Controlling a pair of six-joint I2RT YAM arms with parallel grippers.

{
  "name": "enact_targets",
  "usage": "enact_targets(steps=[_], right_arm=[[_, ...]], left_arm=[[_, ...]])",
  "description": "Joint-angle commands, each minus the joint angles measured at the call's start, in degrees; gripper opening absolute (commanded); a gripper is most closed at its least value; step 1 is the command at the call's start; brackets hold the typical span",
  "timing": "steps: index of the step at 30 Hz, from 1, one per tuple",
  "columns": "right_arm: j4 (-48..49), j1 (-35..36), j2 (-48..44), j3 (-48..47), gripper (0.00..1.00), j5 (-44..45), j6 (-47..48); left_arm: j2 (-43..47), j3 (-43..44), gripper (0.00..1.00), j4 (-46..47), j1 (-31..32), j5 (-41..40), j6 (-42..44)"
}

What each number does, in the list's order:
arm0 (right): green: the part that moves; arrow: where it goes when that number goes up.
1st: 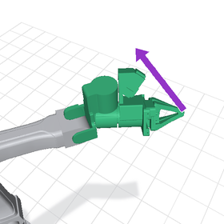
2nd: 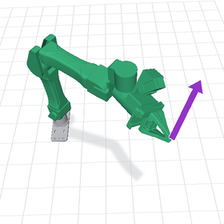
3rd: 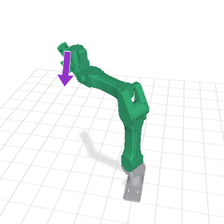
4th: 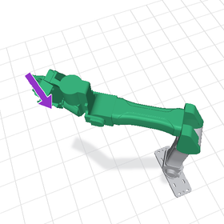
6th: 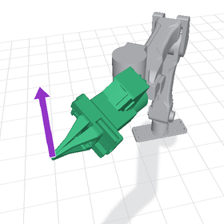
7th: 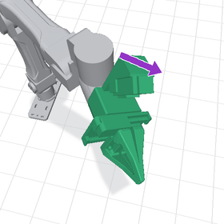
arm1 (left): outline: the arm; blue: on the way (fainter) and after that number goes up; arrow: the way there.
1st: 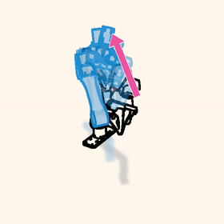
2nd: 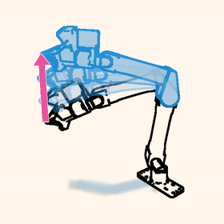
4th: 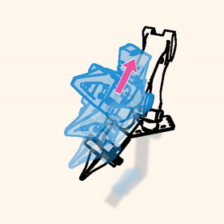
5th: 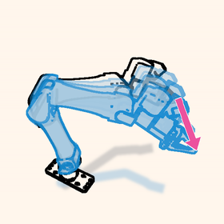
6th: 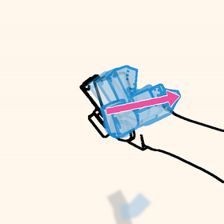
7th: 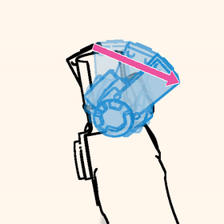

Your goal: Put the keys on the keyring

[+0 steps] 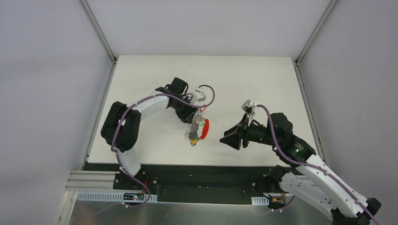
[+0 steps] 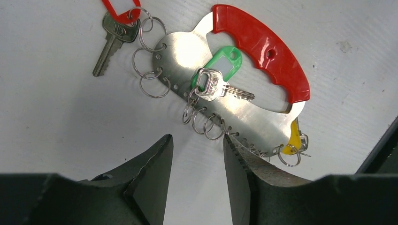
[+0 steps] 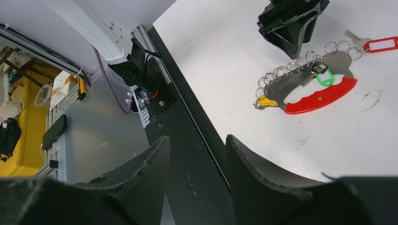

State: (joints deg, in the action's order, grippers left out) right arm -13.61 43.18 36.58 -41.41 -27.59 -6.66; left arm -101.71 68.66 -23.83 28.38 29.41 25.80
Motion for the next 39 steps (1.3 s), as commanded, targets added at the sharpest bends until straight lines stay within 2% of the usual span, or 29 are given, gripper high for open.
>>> enact_targets(steps=[1,6,22,39], right_arm=[[2.9,0.4,-0.3,0.9,0.50,-1.4,-0.9],[4.5,0.4,0.2,1.4,0.50,-1.5,-1.3],[6.8,0.7,2.6,1.9,0.49,-1.7,-1.5],[7.1,1.1,2.9,2.5,0.50,-2.3,-1.2]], left_arm=[[-1.6,2.2,0.43,0.0,-0.7,-1.0,4.8],[-2.3,3.3,0.38,-0.3,-0.8,-1.0,6.5],[-7.3,9.6,0.37,-4.2,-1.0,-0.7,8.6],[-8.4,9.9,0.37,-5.4,0.8,0.8,5.6]])
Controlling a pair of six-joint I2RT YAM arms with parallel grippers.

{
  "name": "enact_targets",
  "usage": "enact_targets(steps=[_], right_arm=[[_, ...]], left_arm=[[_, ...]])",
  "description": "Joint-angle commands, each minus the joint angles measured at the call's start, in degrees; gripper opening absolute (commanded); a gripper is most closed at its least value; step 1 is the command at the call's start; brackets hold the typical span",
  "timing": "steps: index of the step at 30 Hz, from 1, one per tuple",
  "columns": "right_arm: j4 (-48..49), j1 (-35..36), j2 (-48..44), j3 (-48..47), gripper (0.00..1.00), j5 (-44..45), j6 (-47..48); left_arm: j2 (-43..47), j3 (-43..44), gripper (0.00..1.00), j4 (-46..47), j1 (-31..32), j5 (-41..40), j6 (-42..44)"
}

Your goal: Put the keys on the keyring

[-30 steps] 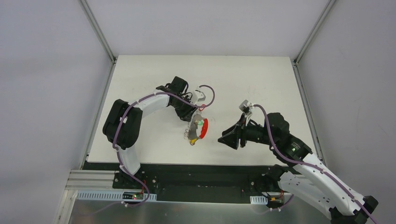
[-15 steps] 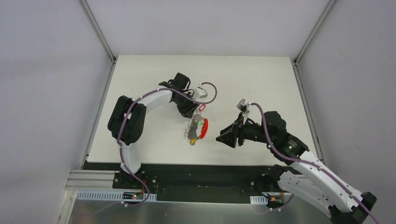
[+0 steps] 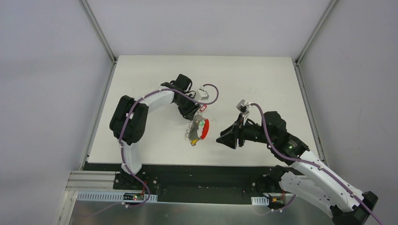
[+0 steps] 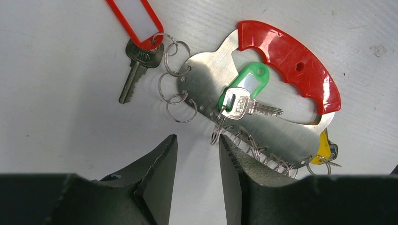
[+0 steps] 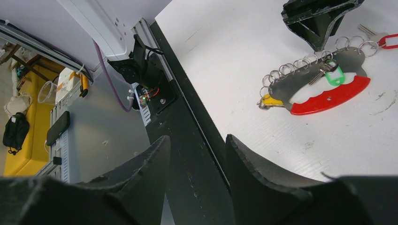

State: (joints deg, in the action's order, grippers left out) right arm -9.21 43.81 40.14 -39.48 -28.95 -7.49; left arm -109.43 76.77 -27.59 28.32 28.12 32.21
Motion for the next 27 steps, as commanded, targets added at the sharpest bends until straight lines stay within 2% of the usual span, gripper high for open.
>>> enact_targets(steps=[1,14,20,27], right_arm=[[2.7,0.4,-0.7,0.6,0.50,-1.0,-0.3],[2.6,0.9,-0.8,0.8,0.49,-1.2,-0.2],[2.6,1.0,-0.8,1.0,0.49,-1.2,-0.2],[2.4,1.1,-0.7,1.0,0.49,-1.2,-0.1]], left_arm=[[-0.7,1.8,0.37,-1.6,0.9,2.4,-1.1],[-1.8,2.3,0.33,-1.6,1.9,2.8,-2.1],[-2.2,2.7,0.22,-1.7,1.9,2.7,-2.2],[-3.6,4.0,0.21,-2.6,2.1,2.7,-2.8]])
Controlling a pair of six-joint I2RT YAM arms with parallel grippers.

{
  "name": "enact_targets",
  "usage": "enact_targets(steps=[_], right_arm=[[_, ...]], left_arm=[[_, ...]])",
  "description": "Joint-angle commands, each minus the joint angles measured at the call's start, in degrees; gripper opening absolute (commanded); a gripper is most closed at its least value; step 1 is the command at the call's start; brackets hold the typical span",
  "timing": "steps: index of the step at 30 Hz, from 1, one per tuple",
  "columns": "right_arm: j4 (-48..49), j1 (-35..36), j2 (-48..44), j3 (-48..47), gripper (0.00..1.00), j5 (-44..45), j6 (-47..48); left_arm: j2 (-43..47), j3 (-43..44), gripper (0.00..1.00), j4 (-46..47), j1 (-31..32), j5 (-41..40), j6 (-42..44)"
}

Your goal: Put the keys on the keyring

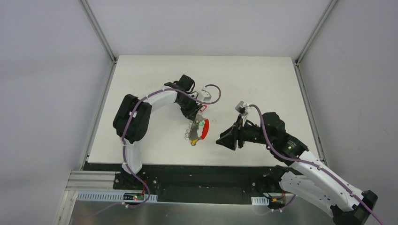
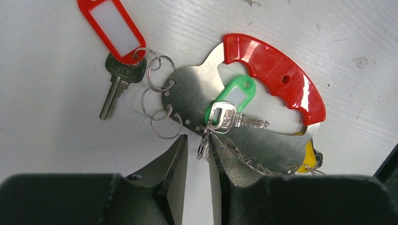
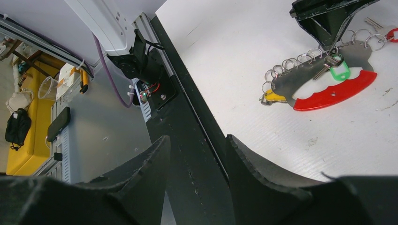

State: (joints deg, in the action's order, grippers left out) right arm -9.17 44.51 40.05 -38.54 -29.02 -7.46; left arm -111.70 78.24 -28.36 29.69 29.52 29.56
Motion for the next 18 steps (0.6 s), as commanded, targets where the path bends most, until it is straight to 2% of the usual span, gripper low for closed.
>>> enact_targets(steps=[1,4,10,18], right_arm=[[2.4,0.5,-0.5,0.0,0.49,-1.1,-0.1],[2.4,0.5,-0.5,0.0,0.49,-1.1,0.1],[2.2,0.5,-0.7,0.0,0.50,-1.1,0.2],[1.9,0.6,-1.2,-0.5,0.47,-0.1,0.4]], left_arm=[[-1.5,2.8,0.22,-2.0,0.8,1.3,-0.2],[-2.1,3.3,0.18,-2.4,1.1,1.3,-0.4],[-2.5,3.6,0.00,-2.9,1.2,1.6,-0.4],[2.1,2.0,0.00,-3.3,1.5,1.2,-0.5]])
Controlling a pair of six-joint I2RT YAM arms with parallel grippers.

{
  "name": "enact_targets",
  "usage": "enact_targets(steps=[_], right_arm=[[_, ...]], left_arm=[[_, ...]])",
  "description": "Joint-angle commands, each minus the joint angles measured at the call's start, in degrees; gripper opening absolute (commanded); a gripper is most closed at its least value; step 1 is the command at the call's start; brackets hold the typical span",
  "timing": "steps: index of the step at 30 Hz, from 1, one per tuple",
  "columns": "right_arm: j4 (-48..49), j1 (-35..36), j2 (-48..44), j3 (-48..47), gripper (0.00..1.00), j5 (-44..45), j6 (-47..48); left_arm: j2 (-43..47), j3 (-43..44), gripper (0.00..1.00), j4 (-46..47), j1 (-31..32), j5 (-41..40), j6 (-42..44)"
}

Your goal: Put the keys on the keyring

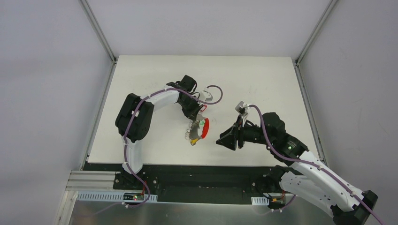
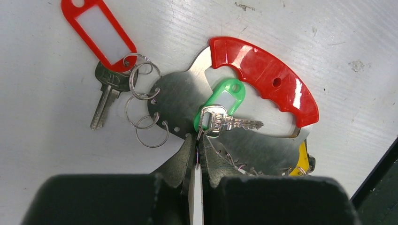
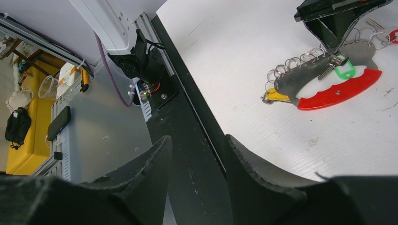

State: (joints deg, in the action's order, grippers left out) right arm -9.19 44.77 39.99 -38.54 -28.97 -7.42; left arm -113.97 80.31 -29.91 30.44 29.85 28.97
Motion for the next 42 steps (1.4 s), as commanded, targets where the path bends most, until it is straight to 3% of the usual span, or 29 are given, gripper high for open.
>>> enact_targets(steps=[1,17,27,34,42], right_arm=[[1.7,0.3,-1.1,-0.7,0.47,0.0,0.4],[-4.3,1.7,2.9,-8.8,0.53,5.2,7.8],[-8.4,8.9,7.7,-15.6,0.57,12.1,23.4],[-8.9,10.8,9.5,-19.6,0.56,11.1,34.2],[-4.0,11.8,12.1,-24.3,0.49,4.9,36.4]], left_arm=[[6.0,-0.1,0.00,-1.7,0.8,1.3,-0.2],[29.7,-3.8,0.00,-1.6,5.4,10.1,-7.2],[42.5,-6.3,0.00,-1.6,8.1,15.0,-14.4],[48.9,-6.8,0.00,-1.6,9.3,19.2,-18.3],[52.4,-7.2,0.00,-1.6,10.4,21.2,-20.1]])
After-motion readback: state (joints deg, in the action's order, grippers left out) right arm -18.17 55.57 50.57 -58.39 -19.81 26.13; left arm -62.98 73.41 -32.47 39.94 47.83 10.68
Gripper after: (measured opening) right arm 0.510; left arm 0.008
